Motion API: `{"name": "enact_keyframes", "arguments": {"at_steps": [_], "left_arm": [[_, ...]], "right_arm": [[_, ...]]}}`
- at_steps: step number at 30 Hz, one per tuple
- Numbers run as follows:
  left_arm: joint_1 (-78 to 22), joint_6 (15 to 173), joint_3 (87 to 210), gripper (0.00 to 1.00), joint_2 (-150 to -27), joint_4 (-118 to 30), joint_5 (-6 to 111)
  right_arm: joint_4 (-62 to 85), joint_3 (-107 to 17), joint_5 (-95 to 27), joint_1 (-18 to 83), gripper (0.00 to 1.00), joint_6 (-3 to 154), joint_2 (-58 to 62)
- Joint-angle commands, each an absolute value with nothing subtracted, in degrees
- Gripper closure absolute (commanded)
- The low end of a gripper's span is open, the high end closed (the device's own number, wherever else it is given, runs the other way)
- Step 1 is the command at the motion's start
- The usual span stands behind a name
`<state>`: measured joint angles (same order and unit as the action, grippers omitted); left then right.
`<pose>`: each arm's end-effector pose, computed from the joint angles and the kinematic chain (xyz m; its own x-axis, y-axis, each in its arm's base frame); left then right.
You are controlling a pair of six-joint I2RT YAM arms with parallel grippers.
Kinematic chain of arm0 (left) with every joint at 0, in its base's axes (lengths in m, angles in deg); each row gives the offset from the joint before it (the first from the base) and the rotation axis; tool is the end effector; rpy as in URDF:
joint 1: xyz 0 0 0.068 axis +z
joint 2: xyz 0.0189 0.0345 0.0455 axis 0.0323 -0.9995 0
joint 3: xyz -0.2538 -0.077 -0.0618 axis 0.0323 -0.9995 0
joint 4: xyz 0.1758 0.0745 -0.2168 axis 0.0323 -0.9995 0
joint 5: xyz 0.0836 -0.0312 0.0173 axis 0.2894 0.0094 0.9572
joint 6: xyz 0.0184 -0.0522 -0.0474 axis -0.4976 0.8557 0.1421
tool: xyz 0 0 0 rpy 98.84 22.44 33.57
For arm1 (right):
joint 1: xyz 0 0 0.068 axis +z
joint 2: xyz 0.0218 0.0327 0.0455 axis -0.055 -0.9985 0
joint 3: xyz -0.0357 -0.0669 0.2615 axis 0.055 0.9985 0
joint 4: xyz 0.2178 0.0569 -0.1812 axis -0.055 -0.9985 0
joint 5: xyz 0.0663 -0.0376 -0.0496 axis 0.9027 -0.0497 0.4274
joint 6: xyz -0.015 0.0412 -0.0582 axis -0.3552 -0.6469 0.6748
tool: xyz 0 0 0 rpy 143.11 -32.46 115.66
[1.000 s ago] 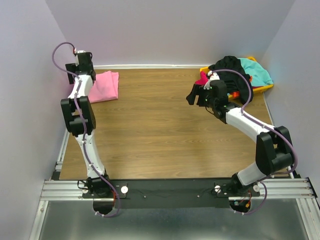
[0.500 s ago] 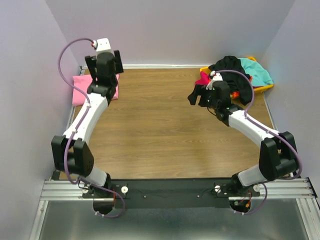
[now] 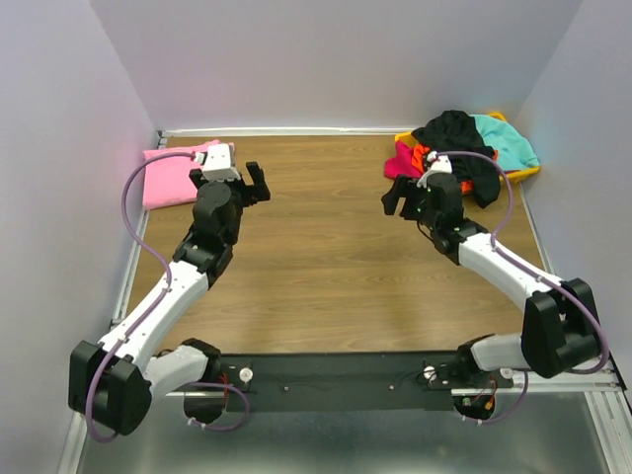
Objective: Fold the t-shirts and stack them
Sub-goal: Reset both grippers
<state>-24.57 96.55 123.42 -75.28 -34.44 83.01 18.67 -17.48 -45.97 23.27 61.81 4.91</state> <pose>0.2905 -0.0966 0.3264 -0.0503 -0.2293 -0.9720 -0.0067 0.9733 -0.2293 0.3360 0.1182 0.2316 -0.4497 0.2027 -0.8699 -0.1317 0.9482 0.2891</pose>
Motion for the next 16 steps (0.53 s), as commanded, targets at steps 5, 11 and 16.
{"name": "enact_keyframes", "arguments": {"at_steps": [5,11,16], "left_arm": [[-25.2,95.7,117.8,0.01,-69.5,-28.6,79.9],[-25.2,94.8,117.0,0.02,-69.8,-25.5,73.7],[-25.2,95.4,117.5,0.02,-71.0,-25.4,72.9]], "right_arm": [[20.9,-12.0,-51.1,22.8,0.11,59.2,9.6],[20.8,-9.5,-53.6,22.8,0.11,59.7,14.0],[20.7,-7.6,-56.3,22.8,0.11,60.6,18.3]]}}
